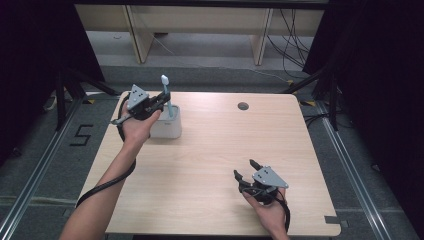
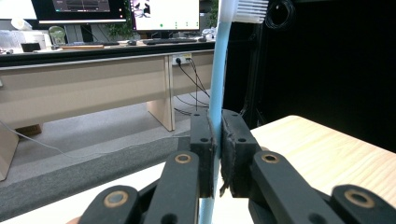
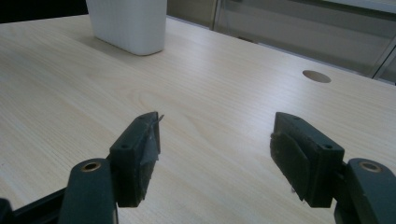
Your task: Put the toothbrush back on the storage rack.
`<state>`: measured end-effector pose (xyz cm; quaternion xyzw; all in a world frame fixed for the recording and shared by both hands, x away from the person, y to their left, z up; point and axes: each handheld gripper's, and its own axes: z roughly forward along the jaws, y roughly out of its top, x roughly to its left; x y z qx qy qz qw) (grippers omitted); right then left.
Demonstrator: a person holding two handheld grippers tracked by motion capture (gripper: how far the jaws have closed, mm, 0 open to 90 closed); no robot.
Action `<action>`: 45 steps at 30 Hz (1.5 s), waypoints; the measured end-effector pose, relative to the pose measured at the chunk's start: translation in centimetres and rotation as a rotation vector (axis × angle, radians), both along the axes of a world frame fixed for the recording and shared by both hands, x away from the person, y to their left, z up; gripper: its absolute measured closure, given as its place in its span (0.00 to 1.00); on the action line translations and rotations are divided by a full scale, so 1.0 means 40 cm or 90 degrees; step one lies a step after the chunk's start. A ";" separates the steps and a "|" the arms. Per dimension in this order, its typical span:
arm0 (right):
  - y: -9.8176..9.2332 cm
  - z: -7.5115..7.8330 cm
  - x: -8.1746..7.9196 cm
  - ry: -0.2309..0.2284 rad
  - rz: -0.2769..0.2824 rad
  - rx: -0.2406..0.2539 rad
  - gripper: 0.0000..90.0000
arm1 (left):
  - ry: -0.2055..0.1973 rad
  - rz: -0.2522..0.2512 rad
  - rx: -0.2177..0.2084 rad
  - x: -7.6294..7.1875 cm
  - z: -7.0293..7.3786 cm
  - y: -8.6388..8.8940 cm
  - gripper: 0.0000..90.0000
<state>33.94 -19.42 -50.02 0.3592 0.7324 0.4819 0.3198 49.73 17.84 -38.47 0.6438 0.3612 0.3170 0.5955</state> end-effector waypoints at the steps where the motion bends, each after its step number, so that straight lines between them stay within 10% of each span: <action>1: -0.001 0.000 0.000 -0.001 0.002 -0.004 0.38 | 0.000 0.000 0.001 0.001 -0.001 -0.001 0.93; 45: 0.006 -0.003 0.004 -0.002 0.011 -0.009 0.38 | 0.061 0.006 0.019 0.030 -0.080 -0.024 0.93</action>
